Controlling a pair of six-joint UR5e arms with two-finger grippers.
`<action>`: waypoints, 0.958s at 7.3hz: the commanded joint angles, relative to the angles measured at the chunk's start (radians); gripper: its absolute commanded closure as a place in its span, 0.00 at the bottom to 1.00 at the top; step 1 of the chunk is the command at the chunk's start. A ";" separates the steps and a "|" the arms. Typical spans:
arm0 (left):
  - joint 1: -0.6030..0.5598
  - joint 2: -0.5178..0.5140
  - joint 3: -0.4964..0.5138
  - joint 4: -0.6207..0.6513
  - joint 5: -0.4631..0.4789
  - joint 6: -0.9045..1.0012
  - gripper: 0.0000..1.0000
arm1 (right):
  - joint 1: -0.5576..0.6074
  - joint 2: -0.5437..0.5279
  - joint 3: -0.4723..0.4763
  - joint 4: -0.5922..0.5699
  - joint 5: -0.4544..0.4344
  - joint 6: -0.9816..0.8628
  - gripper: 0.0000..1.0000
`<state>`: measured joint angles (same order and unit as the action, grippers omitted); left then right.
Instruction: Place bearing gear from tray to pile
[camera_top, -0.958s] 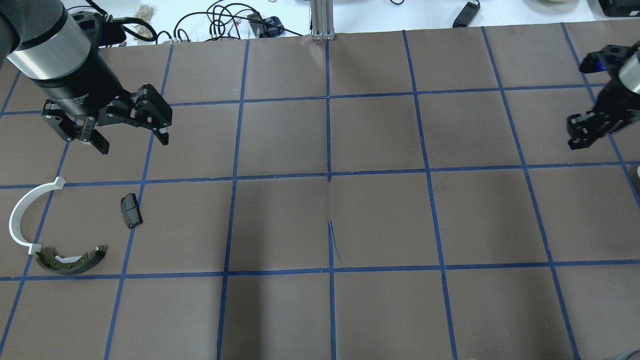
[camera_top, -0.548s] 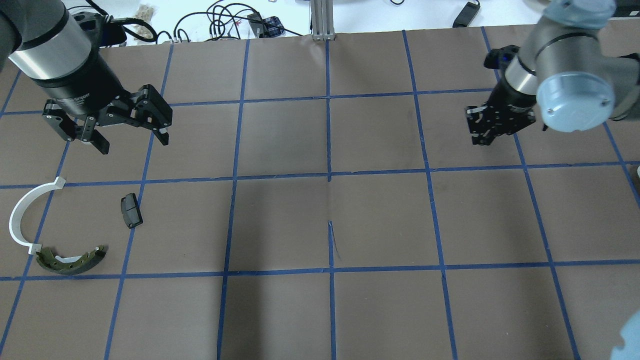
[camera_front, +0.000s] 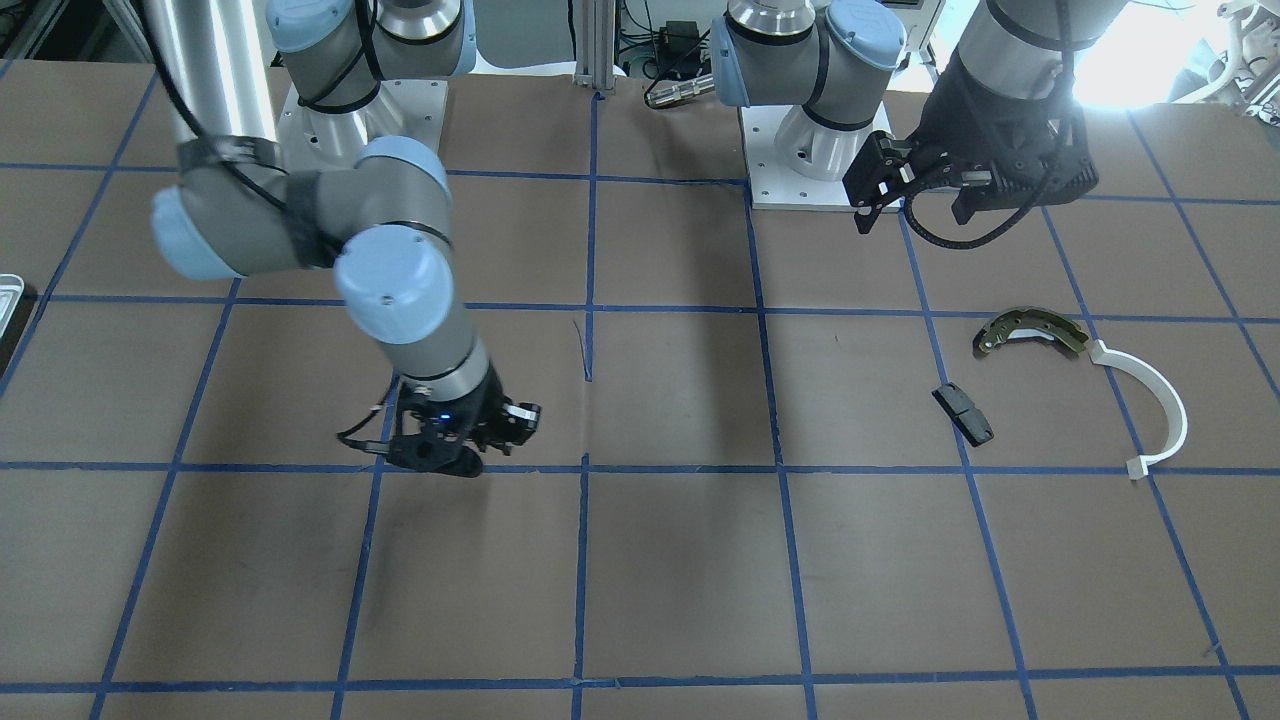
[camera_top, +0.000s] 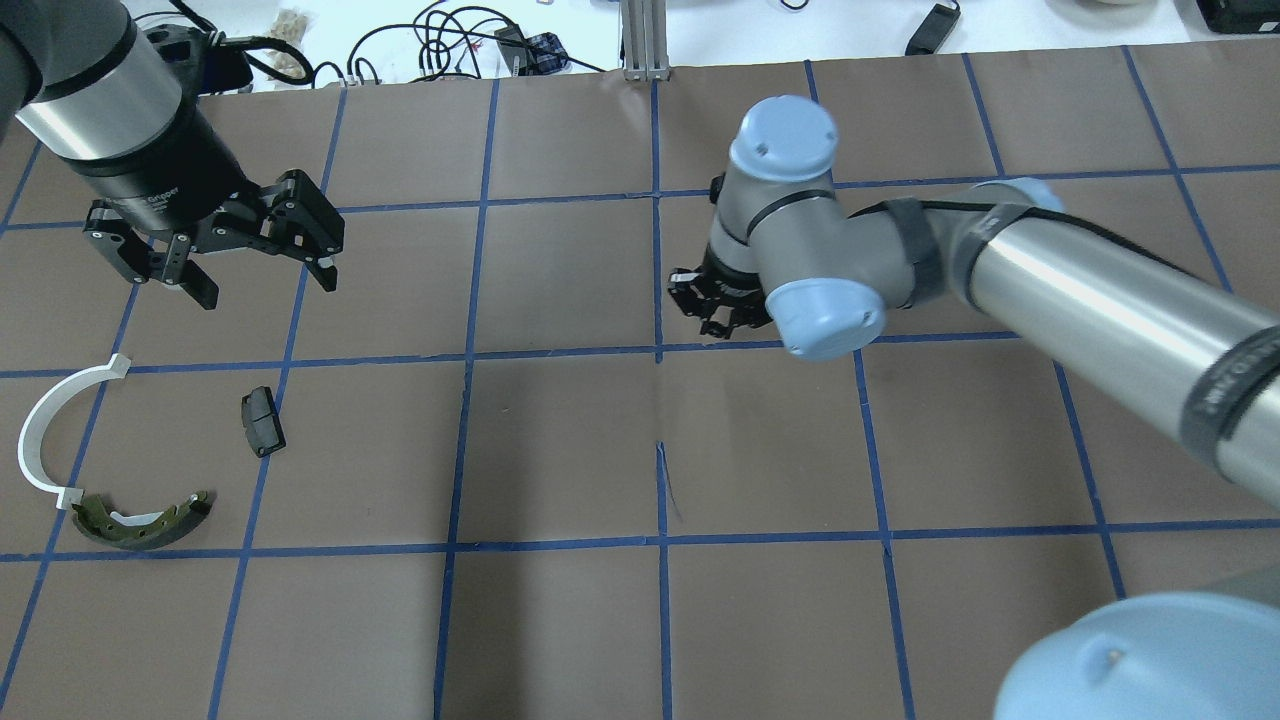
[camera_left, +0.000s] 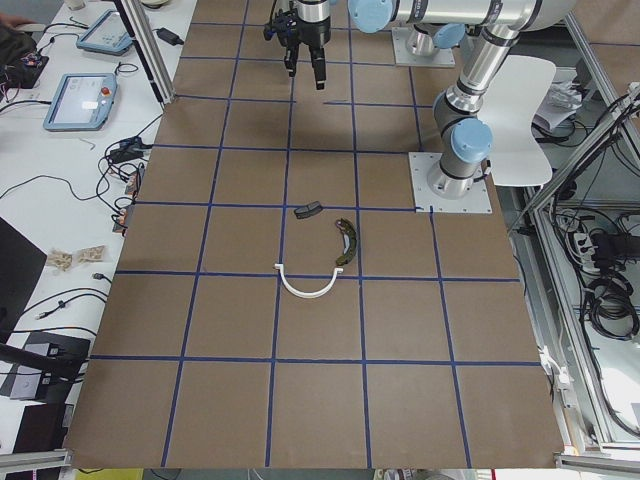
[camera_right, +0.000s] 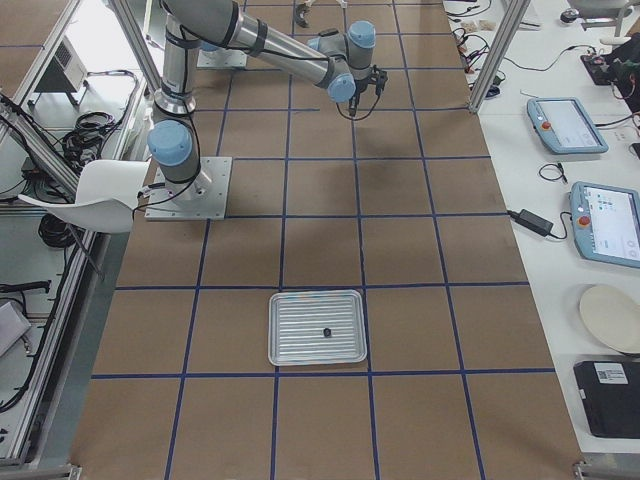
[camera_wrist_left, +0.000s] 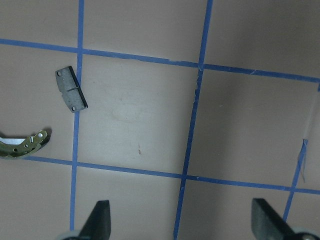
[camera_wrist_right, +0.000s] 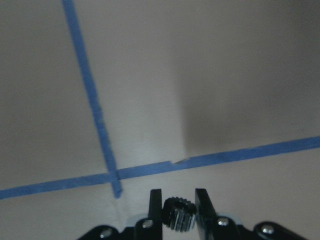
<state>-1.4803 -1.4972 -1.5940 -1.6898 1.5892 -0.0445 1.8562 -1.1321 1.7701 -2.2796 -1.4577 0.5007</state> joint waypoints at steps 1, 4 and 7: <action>0.000 0.000 0.000 0.001 0.000 0.000 0.00 | 0.090 0.038 -0.005 -0.077 0.002 0.116 0.63; 0.000 0.000 0.000 0.001 0.000 0.000 0.00 | 0.008 -0.016 -0.001 -0.049 -0.033 0.050 0.00; -0.002 -0.014 -0.001 0.001 -0.008 -0.018 0.00 | -0.359 -0.243 0.005 0.215 -0.119 -0.442 0.00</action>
<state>-1.4805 -1.5005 -1.5940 -1.6890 1.5874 -0.0489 1.6576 -1.2855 1.7736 -2.1775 -1.5282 0.2693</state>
